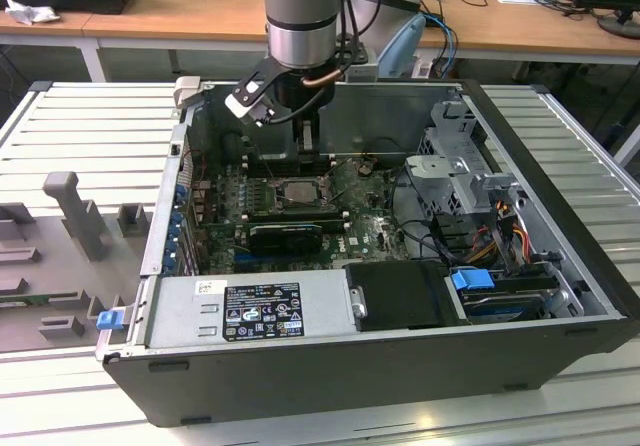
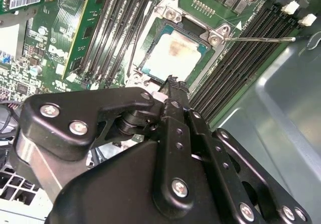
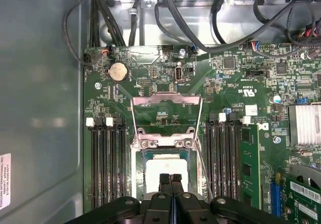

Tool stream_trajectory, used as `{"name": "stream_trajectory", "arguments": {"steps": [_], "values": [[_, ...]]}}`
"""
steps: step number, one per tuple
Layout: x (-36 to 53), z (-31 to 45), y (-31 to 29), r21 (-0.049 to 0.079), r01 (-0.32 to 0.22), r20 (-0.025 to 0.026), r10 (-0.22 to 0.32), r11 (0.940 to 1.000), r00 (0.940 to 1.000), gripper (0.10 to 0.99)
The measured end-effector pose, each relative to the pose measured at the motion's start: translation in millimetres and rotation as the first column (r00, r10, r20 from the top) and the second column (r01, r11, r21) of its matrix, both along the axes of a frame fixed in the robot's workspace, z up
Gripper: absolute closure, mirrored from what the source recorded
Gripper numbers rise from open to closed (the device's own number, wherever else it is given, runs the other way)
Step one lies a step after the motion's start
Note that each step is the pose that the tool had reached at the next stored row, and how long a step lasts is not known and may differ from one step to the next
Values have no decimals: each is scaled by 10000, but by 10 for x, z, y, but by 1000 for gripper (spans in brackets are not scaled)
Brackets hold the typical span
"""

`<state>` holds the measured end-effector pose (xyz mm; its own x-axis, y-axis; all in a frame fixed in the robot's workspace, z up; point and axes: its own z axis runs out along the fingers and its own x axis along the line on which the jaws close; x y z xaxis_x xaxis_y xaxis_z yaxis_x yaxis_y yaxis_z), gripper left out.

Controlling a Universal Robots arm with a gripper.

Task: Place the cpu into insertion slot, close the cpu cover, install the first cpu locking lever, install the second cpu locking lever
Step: 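Close the cpu cover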

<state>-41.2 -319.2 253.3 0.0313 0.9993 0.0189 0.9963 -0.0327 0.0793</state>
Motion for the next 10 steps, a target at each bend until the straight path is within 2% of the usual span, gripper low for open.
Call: {"name": "stream_trajectory", "arguments": {"steps": [3, 6, 9, 10], "values": [[20, 9, 0, -1, 0, -9, 0, 10000, 10000, 980], [117, 8, 0, -2, 6, -10, -6, 10000, 10000, 980], [127, 42, 0, -2, 8, -12, -8, 10000, 10000, 980], [127, 89, -1, -1, 9, -12, -9, 10000, 10000, 980]]}}
